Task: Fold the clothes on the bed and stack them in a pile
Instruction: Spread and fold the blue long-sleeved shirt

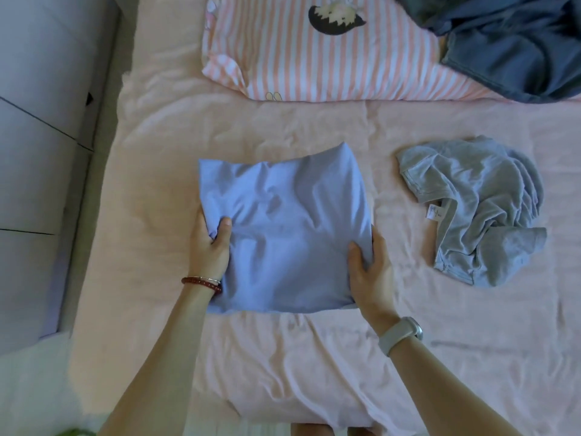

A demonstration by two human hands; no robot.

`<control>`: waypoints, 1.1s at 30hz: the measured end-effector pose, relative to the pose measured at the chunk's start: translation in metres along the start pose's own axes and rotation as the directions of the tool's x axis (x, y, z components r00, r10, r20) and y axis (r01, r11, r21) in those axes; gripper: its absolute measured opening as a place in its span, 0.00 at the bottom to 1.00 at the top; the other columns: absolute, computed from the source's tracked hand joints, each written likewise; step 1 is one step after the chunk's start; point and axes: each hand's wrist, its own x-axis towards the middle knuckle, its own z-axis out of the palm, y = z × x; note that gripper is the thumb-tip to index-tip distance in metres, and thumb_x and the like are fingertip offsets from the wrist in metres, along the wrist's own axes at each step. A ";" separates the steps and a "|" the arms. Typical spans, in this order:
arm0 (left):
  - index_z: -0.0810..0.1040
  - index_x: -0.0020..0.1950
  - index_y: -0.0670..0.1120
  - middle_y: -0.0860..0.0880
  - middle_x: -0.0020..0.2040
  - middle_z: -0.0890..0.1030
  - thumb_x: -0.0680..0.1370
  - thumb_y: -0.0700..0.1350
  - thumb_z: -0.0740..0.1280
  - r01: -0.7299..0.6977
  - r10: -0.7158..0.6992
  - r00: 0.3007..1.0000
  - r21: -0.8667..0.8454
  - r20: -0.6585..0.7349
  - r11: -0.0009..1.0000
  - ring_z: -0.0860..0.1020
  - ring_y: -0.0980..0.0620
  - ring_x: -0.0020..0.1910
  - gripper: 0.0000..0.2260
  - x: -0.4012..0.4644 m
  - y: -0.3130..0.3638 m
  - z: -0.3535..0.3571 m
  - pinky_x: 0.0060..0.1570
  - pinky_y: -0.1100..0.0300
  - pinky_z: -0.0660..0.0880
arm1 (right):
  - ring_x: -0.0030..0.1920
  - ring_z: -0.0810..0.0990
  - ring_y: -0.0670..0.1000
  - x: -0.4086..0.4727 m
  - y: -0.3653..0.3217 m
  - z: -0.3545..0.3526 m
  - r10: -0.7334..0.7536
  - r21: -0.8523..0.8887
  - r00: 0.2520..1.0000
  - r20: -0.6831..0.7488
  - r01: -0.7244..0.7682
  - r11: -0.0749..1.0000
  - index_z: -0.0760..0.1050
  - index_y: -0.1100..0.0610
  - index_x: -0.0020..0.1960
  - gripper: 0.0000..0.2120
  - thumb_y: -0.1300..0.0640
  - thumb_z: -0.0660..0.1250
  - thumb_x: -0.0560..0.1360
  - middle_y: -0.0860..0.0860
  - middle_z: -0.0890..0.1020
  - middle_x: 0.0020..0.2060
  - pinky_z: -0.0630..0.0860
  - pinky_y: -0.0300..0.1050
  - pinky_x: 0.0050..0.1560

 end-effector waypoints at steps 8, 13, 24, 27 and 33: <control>0.61 0.72 0.44 0.50 0.63 0.73 0.79 0.36 0.59 0.036 -0.035 0.993 -0.002 0.116 0.999 0.73 0.55 0.59 0.22 0.099 -0.016 -0.003 0.56 0.69 0.70 | 0.56 0.73 0.42 0.047 -0.008 0.060 0.019 0.058 0.997 -0.076 -0.015 0.998 0.66 0.58 0.69 0.19 0.61 0.60 0.79 0.51 0.75 0.61 0.68 0.23 0.49; 0.52 0.75 0.45 0.53 0.67 0.68 0.78 0.49 0.64 0.313 -0.316 0.935 0.044 0.163 0.949 0.68 0.58 0.58 0.31 0.104 -0.056 0.007 0.54 0.70 0.64 | 0.63 0.72 0.51 0.069 0.033 0.062 0.227 -0.002 0.974 0.024 -0.227 0.974 0.58 0.54 0.73 0.25 0.53 0.60 0.79 0.50 0.71 0.65 0.68 0.37 0.54; 0.61 0.72 0.44 0.50 0.64 0.72 0.74 0.38 0.70 0.186 -0.186 0.958 0.019 0.218 0.982 0.73 0.55 0.60 0.29 0.047 -0.082 -0.010 0.51 0.71 0.73 | 0.67 0.70 0.51 0.047 0.060 0.030 0.218 -0.049 0.967 0.129 -0.213 0.976 0.54 0.52 0.75 0.35 0.59 0.68 0.75 0.51 0.67 0.70 0.68 0.53 0.67; 0.61 0.72 0.45 0.50 0.66 0.71 0.71 0.45 0.72 0.183 -0.197 0.958 0.086 0.209 0.979 0.72 0.54 0.63 0.33 0.038 -0.089 -0.012 0.59 0.61 0.71 | 0.53 0.75 0.42 0.036 0.068 0.025 0.203 -0.166 0.968 0.150 -0.177 0.970 0.56 0.53 0.75 0.35 0.59 0.69 0.74 0.53 0.72 0.60 0.73 0.45 0.58; 0.56 0.74 0.45 0.46 0.64 0.70 0.71 0.48 0.73 0.149 -0.168 0.986 0.439 0.005 0.886 0.71 0.46 0.61 0.38 0.025 -0.081 -0.011 0.55 0.54 0.71 | 0.48 0.72 0.36 0.013 0.080 0.016 0.140 -0.318 0.951 0.277 -0.046 0.947 0.53 0.44 0.73 0.36 0.65 0.67 0.73 0.45 0.65 0.56 0.70 0.25 0.46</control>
